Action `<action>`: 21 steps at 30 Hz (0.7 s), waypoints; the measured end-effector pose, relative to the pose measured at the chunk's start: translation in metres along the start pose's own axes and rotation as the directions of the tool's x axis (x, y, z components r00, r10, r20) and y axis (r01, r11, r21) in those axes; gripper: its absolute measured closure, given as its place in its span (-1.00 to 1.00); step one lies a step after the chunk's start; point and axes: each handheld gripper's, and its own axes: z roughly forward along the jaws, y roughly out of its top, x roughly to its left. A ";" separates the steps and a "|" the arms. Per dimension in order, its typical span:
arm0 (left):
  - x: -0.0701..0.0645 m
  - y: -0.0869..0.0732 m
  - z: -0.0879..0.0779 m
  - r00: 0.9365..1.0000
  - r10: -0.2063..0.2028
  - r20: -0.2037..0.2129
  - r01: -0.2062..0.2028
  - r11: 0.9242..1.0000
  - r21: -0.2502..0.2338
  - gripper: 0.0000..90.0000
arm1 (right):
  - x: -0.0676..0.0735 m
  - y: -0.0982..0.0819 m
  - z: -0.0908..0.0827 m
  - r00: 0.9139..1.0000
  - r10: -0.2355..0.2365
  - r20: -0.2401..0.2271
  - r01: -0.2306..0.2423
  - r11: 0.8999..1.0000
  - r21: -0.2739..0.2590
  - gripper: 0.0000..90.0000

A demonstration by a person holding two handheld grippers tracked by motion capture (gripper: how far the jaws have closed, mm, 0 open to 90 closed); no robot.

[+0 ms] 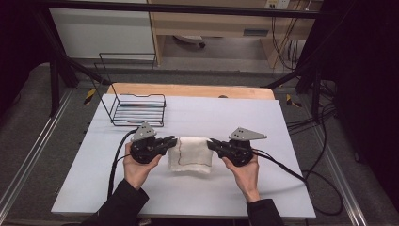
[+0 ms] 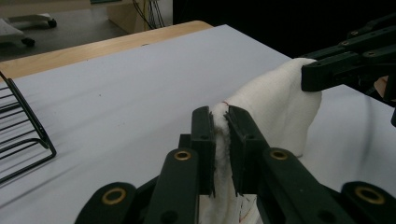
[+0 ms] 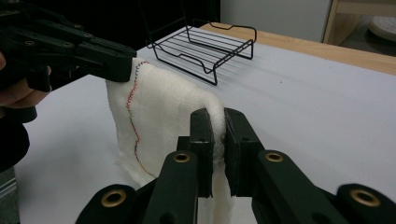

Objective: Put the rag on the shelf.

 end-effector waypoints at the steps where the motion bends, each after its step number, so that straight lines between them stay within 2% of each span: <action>1: 0.000 0.001 -0.002 1.000 -0.001 0.000 0.001 1.000 -0.008 0.80 | 0.001 0.001 0.000 1.000 -0.003 0.001 0.003 1.000 -0.004 0.84; 11: 0.003 0.008 -0.013 1.000 0.008 -0.019 -0.009 0.999 -0.039 0.81 | 0.011 0.014 0.000 1.000 -0.025 0.008 0.025 0.999 -0.047 0.84; 21: 0.010 0.015 -0.030 0.999 0.002 -0.036 -0.005 0.995 -0.095 0.81 | 0.023 0.026 0.004 0.999 -0.043 0.012 0.043 0.994 -0.098 0.84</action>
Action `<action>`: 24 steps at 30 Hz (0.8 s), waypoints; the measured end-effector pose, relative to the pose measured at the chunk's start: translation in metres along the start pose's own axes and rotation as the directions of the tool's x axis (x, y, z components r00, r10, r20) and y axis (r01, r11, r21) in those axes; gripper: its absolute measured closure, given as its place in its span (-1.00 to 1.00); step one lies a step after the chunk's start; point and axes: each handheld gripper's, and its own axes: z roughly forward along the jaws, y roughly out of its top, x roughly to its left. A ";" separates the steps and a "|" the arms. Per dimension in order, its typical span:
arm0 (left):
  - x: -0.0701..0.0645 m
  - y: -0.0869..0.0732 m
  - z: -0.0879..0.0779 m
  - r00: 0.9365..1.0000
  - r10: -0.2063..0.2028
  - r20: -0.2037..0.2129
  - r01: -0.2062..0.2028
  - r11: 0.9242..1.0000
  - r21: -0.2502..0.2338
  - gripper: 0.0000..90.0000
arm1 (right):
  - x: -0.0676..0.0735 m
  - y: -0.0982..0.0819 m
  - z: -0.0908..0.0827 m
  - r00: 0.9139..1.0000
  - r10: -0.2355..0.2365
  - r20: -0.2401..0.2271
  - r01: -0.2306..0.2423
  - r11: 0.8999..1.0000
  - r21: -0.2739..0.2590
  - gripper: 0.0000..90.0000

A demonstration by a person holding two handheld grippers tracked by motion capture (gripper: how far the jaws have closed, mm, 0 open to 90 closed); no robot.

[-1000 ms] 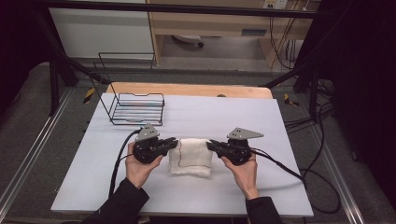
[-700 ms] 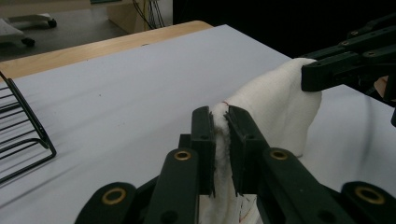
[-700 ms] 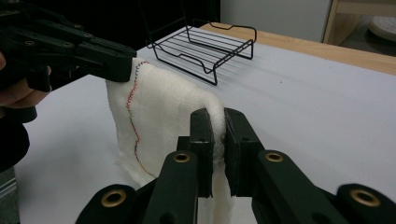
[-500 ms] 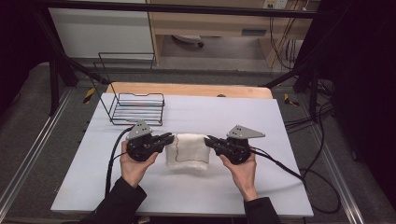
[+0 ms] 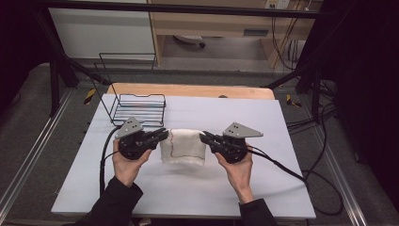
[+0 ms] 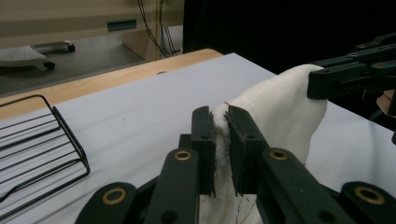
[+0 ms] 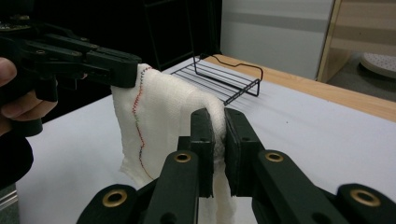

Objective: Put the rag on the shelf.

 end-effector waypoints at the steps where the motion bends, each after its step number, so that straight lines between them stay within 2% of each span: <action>1: 0.001 0.001 -0.001 1.000 0.001 -0.003 -0.001 1.000 -0.006 0.81 | 0.002 0.003 0.001 1.000 -0.003 0.000 0.003 1.000 -0.012 0.84; 13: 0.014 0.007 -0.020 1.000 -0.001 -0.026 -0.001 0.999 -0.054 0.81 | 0.011 0.015 0.015 1.000 -0.018 -0.012 0.018 0.999 -0.051 0.84; 20: 0.027 0.011 -0.035 0.999 -0.014 -0.051 0.009 0.995 -0.098 0.81 | 0.020 0.027 0.030 0.999 -0.034 -0.022 0.032 0.996 -0.081 0.85; 24: 0.032 0.013 -0.040 0.998 -0.019 -0.062 0.012 0.994 -0.107 0.81 | 0.025 0.034 0.038 0.999 -0.041 -0.026 0.038 0.995 -0.089 0.85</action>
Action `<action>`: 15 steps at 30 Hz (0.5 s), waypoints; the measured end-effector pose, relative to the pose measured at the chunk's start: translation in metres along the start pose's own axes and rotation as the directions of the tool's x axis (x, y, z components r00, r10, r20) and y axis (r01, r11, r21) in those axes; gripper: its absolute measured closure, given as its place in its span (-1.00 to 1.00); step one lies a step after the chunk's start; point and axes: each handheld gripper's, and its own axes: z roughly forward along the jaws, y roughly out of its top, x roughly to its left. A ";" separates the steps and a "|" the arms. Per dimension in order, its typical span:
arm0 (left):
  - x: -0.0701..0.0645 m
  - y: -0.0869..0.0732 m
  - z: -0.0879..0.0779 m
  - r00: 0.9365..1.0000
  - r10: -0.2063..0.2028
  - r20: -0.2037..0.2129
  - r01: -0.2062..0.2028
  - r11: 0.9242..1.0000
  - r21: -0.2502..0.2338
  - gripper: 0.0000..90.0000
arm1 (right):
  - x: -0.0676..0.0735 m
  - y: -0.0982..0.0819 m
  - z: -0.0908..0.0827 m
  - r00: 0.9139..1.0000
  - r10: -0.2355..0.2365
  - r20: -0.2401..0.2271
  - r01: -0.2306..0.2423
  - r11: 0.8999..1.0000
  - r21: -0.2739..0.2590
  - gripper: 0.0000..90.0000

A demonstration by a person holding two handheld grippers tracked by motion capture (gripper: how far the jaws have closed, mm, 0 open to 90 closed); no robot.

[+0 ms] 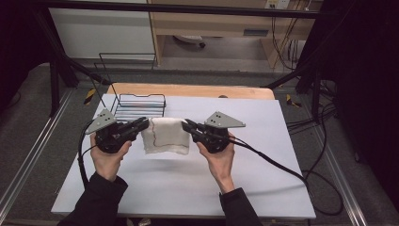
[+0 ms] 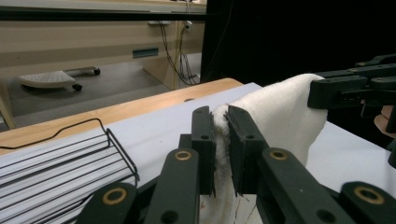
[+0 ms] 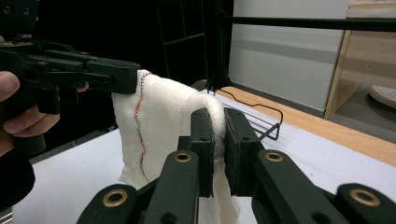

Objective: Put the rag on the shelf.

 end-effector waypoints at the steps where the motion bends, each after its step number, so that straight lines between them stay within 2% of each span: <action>1: 0.002 0.001 -0.001 1.000 -0.001 -0.004 0.001 1.000 -0.005 0.81 | 0.001 0.002 0.002 1.000 -0.001 0.000 0.001 1.000 -0.005 0.85; 15: 0.023 0.014 -0.018 0.999 -0.009 -0.049 0.007 0.999 -0.054 0.82 | 0.013 0.022 0.029 1.000 -0.015 -0.008 0.015 0.999 -0.038 0.85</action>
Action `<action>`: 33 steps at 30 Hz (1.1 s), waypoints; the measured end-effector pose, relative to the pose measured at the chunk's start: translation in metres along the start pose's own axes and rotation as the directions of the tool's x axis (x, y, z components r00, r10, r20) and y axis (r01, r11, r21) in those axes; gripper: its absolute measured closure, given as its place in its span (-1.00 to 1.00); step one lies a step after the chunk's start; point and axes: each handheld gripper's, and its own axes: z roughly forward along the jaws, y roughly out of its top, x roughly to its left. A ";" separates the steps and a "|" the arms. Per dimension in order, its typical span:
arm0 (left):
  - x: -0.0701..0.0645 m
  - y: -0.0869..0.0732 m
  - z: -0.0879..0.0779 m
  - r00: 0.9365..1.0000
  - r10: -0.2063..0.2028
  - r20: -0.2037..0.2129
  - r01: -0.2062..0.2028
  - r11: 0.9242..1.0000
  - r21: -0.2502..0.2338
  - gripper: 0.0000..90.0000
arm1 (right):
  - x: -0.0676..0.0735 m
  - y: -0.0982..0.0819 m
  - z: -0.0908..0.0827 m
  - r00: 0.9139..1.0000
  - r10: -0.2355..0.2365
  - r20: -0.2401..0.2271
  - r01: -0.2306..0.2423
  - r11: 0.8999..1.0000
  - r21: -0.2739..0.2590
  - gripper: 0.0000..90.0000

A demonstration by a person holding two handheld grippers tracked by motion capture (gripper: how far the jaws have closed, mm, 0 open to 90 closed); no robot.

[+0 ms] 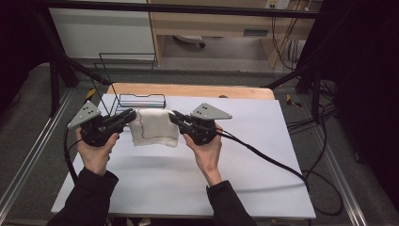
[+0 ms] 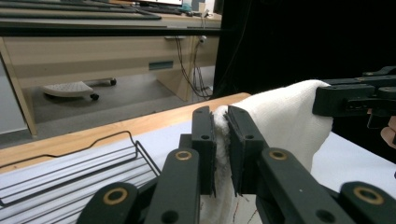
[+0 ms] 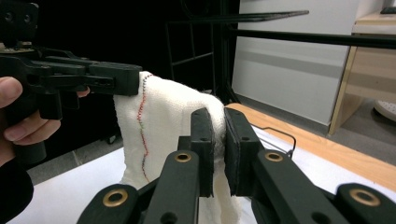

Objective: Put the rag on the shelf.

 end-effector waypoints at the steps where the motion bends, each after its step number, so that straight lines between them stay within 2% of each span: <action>1: 0.002 0.001 -0.001 1.000 0.002 -0.003 -0.002 1.000 -0.003 0.82 | 0.000 0.000 0.000 1.000 0.000 0.000 0.000 1.000 0.000 0.85; 7: 0.010 0.010 -0.008 1.000 -0.007 -0.013 0.007 0.999 -0.032 0.82 | 0.004 0.014 0.012 1.000 -0.022 0.001 0.022 0.999 -0.026 0.85; 13: 0.018 0.021 -0.014 0.999 0.008 -0.039 -0.011 0.998 -0.064 0.82 | 0.008 0.022 0.019 0.999 -0.033 0.000 0.033 0.998 -0.049 0.85; 20: 0.024 0.032 -0.018 0.998 -0.002 -0.055 -0.002 0.997 -0.083 0.82 | 0.013 0.034 0.028 0.999 -0.044 0.004 0.044 0.997 -0.070 0.85; 33: 0.036 0.049 -0.023 0.997 0.005 -0.080 -0.014 0.993 -0.116 0.82 | 0.017 0.056 0.043 0.998 -0.059 0.009 0.060 0.993 -0.101 0.85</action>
